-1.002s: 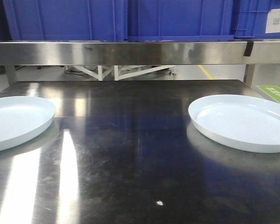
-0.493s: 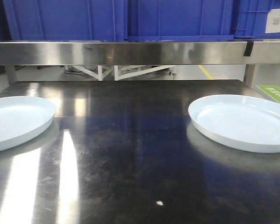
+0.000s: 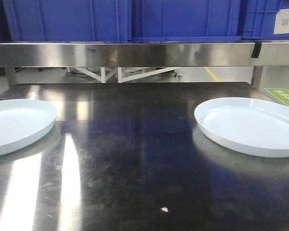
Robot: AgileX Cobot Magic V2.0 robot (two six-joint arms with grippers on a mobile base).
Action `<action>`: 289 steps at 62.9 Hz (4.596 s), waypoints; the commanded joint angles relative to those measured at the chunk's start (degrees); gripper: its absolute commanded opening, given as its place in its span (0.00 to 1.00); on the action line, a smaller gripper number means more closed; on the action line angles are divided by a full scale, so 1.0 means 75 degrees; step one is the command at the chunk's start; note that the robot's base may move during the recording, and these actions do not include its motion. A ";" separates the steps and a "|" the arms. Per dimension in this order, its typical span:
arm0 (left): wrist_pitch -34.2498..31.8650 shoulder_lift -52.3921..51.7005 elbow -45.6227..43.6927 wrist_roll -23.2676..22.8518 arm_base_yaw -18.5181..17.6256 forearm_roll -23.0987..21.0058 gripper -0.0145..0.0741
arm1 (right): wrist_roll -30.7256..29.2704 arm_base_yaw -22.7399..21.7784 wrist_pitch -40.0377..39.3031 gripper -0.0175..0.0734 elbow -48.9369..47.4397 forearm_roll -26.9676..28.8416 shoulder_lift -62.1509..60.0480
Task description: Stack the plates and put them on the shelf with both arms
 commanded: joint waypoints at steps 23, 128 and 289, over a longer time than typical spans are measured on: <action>0.4166 0.4722 -0.6731 0.0028 -0.0195 0.1493 0.27 | -0.0036 -0.0046 -0.0698 0.25 -0.0118 -0.0009 -0.0162; 0.2855 0.5993 -0.7168 0.0028 -0.0195 0.1613 0.27 | -0.0036 -0.0057 -0.1226 0.25 -0.0126 -0.0009 -0.0162; 0.3602 1.1289 -0.7084 -0.1296 0.0438 0.1644 0.76 | -0.0977 0.0094 0.2232 0.85 -0.6572 0.1578 0.8024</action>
